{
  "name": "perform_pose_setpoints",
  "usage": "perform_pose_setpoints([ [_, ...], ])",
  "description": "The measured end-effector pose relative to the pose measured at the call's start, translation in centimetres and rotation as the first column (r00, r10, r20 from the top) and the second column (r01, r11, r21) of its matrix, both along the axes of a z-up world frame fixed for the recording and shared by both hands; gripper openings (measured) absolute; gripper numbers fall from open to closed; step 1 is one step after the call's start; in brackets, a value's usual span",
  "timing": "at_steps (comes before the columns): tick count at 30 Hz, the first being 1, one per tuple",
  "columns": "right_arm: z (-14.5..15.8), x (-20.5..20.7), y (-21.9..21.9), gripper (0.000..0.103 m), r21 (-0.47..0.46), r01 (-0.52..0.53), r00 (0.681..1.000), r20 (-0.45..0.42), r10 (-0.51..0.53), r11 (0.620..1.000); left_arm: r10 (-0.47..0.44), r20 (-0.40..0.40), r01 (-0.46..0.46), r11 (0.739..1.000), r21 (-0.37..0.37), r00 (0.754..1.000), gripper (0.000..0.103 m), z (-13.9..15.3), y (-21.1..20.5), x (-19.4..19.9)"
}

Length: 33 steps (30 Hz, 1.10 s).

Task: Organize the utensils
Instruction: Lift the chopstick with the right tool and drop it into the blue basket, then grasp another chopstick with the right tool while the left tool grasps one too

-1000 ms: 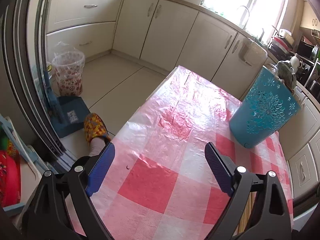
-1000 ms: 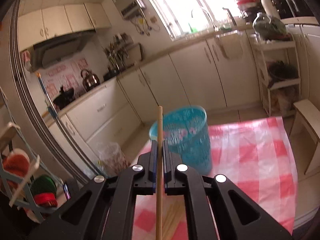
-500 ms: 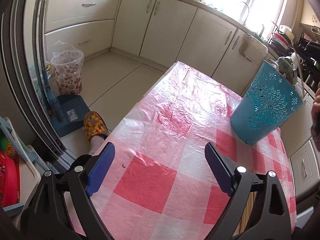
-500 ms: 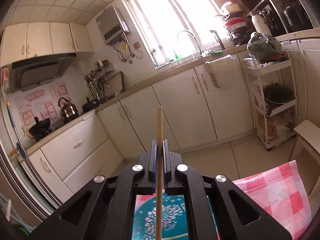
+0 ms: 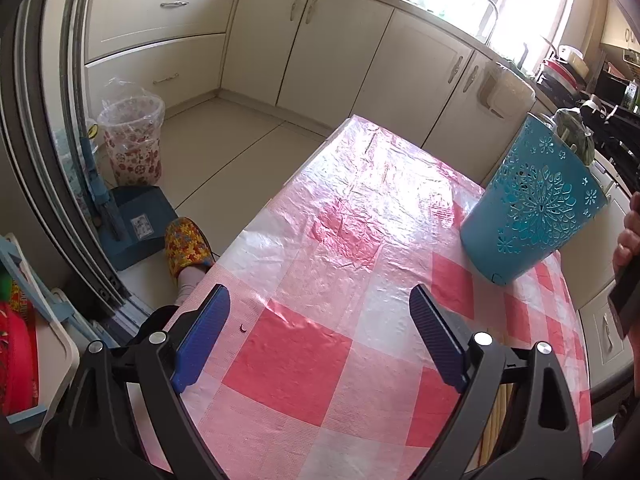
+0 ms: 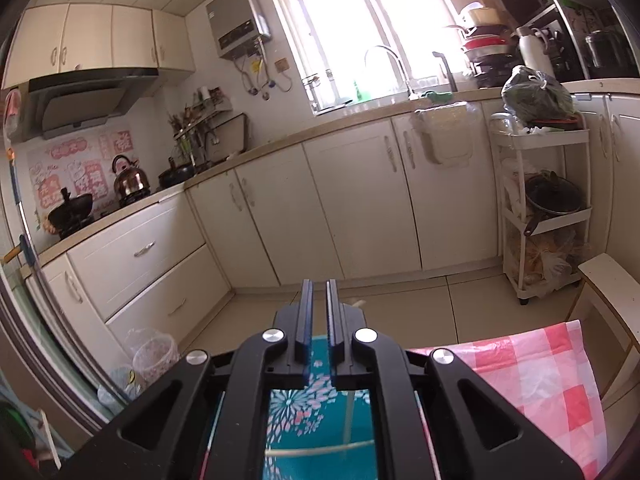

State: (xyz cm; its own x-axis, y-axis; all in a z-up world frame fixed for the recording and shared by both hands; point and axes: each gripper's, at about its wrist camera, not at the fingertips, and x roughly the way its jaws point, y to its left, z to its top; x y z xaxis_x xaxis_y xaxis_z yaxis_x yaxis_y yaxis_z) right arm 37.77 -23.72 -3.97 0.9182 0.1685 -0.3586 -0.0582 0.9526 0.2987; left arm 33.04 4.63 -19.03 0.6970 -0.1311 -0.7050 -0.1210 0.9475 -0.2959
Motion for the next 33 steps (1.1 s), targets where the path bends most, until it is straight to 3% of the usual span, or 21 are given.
perform_pose_setpoints([
  [4,0.7,-3.6,-0.8,0.021,0.020,-0.014,1.000,0.011,0.014,1.000,-0.006,-0.010,0.006,1.000,-0.007,1.000,0.087,-0.2,0.1,0.1],
  [6,0.9,-6.3,-1.7,0.041,0.050,0.011,1.000,0.015,-0.012,0.999,-0.009,-0.012,0.009,1.000,-0.013,1.000,0.087,-0.2,0.1,0.1],
  [8,0.1,-9.6,-2.0,0.042,0.068,0.033,0.999,-0.014,-0.032,0.997,-0.008,-0.013,0.008,1.000,-0.019,1.000,0.087,-0.2,0.1,0.1],
  [11,-3.9,-13.6,-0.7,0.041,0.017,0.004,0.984,-0.178,-0.001,1.000,-0.009,-0.011,0.008,1.000,-0.021,1.000,0.087,-0.2,0.1,0.0],
  [12,-5.9,-14.3,0.0,0.031,0.001,-0.026,0.966,-0.259,0.025,1.000,-0.009,-0.010,0.009,1.000,-0.019,1.000,0.087,-0.2,0.1,0.0],
  [16,-11.9,-14.7,2.3,0.022,0.033,-0.097,0.888,-0.448,0.101,0.995,-0.022,-0.015,0.022,1.000,-0.004,1.000,0.087,-0.2,-0.2,0.1],
  [22,-14.4,-13.0,5.3,0.018,-0.039,-0.133,0.847,-0.524,0.093,0.990,-0.026,-0.024,0.026,0.999,-0.023,0.999,0.087,-0.3,-0.1,0.2],
  [28,-14.6,-13.0,5.9,0.018,-0.109,-0.140,0.845,-0.531,0.061,0.984,-0.027,-0.021,0.027,0.999,-0.028,0.999,0.087,-0.3,-0.1,0.1],
  [33,-14.8,-13.4,6.1,0.008,-0.191,-0.188,0.841,-0.538,0.058,0.963,-0.051,-0.020,0.050,0.999,-0.021,0.999,0.087,-0.2,-0.6,0.1],
])
